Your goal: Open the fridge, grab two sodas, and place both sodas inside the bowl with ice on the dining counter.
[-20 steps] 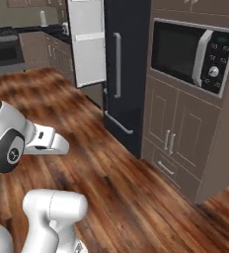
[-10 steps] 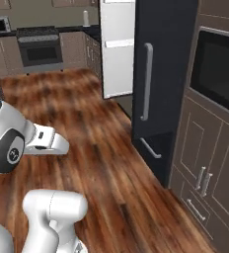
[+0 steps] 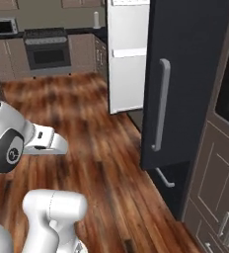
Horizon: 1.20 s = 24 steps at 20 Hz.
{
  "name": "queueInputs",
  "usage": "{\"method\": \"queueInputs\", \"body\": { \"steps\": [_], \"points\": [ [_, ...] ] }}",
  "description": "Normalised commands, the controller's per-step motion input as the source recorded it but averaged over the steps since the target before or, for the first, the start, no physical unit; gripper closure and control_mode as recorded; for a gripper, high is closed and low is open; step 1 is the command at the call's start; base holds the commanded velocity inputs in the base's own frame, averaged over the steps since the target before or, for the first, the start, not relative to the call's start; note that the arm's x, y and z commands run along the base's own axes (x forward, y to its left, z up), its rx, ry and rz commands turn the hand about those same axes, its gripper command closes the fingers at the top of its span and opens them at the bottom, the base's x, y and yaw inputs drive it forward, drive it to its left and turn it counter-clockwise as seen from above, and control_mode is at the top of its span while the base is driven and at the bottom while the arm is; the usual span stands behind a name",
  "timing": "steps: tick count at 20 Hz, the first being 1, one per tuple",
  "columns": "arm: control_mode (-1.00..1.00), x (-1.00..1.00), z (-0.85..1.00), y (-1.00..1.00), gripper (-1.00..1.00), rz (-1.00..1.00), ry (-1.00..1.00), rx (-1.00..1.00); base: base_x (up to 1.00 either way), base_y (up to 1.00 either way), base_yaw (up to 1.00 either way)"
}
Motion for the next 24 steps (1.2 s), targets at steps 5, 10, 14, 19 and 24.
{"method": "queueInputs", "body": {
  "steps": [5, 10, 14, 19, 24],
  "points": [
    [1.00, 0.00, 0.00, 0.00, -1.00, 0.00, 0.00, 0.00, 0.98, 0.11, -0.05],
    [1.00, 0.00, 0.00, 0.00, -1.00, 0.00, 0.00, 0.00, 0.91, 0.10, -0.14],
    [1.00, 0.00, 0.00, 0.00, -1.00, 0.00, 0.00, 0.00, 0.82, 0.00, -0.20],
    [1.00, 0.00, 0.00, 0.00, -1.00, 0.00, 0.00, 0.00, 0.70, 0.00, -0.28],
    [1.00, 0.00, 0.00, 0.00, -1.00, 0.00, 0.00, 0.00, 0.36, 0.00, -0.46]
  ]
}}
